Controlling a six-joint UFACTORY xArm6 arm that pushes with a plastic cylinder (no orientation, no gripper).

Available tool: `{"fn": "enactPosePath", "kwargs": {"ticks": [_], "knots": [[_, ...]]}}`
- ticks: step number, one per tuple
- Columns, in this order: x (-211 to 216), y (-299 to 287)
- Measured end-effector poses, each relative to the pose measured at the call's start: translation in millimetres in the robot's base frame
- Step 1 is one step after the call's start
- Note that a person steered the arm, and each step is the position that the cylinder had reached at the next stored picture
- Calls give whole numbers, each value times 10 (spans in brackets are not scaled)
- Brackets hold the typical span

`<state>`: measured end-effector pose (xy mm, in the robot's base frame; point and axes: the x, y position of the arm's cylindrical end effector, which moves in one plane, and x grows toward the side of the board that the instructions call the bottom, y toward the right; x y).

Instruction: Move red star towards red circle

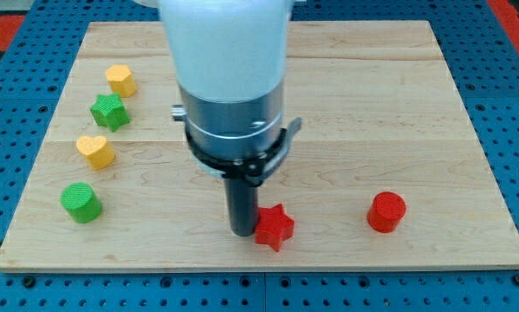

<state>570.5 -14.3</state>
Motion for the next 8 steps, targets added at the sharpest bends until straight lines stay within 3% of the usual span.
{"fn": "enactPosePath", "kwargs": {"ticks": [2, 3, 4, 6, 8], "knots": [[333, 8], [331, 294], [219, 483], [164, -13], [-106, 542]]}}
